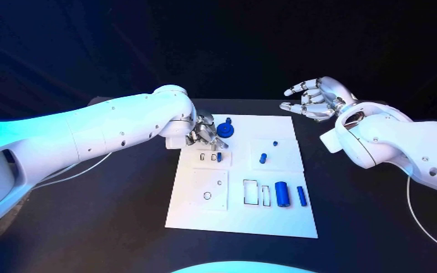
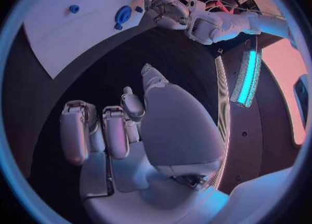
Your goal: Assemble the parts on the task board
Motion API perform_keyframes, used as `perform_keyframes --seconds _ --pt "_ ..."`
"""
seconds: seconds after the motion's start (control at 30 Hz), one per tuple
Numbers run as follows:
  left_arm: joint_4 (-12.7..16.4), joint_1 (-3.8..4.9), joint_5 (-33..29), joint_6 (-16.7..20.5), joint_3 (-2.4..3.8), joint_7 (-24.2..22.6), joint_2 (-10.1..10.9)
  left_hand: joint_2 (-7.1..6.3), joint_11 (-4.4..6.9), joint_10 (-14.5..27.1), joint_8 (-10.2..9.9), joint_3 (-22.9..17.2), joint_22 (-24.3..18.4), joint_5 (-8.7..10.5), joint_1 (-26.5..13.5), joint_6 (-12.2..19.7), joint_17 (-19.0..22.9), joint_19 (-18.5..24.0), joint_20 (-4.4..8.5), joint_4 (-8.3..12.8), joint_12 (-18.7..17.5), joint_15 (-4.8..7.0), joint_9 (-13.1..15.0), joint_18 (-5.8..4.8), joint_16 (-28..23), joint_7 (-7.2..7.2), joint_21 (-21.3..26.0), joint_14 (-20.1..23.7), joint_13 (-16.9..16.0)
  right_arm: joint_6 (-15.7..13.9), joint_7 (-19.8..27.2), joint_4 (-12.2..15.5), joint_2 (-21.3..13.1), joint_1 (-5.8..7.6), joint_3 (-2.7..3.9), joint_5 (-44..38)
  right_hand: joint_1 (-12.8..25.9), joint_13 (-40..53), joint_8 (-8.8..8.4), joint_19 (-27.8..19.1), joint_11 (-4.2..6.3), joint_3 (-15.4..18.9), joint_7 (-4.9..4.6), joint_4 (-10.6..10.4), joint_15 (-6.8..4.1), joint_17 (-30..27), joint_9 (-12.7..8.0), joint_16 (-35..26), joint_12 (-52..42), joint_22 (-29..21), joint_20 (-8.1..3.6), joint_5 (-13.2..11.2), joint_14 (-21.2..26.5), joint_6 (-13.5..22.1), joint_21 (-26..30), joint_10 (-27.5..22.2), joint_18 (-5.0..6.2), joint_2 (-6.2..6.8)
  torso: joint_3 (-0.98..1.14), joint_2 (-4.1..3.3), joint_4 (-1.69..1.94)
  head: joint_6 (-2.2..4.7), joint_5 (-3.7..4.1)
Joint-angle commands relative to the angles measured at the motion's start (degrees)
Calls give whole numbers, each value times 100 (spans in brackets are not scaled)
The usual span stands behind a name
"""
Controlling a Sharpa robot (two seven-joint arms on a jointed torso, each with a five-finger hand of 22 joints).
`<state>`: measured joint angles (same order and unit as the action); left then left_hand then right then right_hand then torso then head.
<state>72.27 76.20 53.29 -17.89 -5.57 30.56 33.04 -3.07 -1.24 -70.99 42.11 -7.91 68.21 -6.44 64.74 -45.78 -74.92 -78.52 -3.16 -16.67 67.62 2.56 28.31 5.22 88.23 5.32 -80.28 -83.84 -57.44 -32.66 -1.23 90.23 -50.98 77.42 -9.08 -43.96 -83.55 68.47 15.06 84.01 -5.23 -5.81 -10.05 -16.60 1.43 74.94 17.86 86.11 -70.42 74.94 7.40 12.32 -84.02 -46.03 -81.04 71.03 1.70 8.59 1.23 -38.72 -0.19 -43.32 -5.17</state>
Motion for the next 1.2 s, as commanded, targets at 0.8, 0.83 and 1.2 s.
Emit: perform_keyframes --seconds 0.8,0.83,1.2 --pt "-101 -48 -94 -529 -46 47 -89 91 -17 84 -53 3 24 -24 126 49 -1279 -12 -49 1 -47 -40 20 -87 31 31 -40 -535 35 47 47 -28 36 1 3 -4 53 -7 34 91 -4 -38 -12 6 -48 734 -9 -31 35 1109 -42 44 -399 30 33 -25 51 9 3 8 -1 -63 14" --pt "-104 -50 -96 -530 -47 47 -90 99 -17 84 -55 -2 27 -25 142 47 -1281 -10 -51 1 -45 -41 22 -87 32 32 -42 -535 31 47 47 -29 37 1 3 -4 52 -4 36 91 -3 -42 -11 7 -49 736 -9 -30 31 1109 -42 46 -399 30 34 -21 51 7 3 8 -1 -63 14" --pt "-106 -67 -184 -483 -50 42 -102 249 -8 82 -69 -166 72 -30 384 -1 -1286 -2 -63 11 -37 -41 51 -89 35 18 -74 -535 8 54 41 -39 52 0 3 -4 52 -4 36 91 -3 -42 -11 7 -49 736 -9 -30 31 1109 -42 46 -399 30 34 -21 51 7 4 2 0 -67 17"
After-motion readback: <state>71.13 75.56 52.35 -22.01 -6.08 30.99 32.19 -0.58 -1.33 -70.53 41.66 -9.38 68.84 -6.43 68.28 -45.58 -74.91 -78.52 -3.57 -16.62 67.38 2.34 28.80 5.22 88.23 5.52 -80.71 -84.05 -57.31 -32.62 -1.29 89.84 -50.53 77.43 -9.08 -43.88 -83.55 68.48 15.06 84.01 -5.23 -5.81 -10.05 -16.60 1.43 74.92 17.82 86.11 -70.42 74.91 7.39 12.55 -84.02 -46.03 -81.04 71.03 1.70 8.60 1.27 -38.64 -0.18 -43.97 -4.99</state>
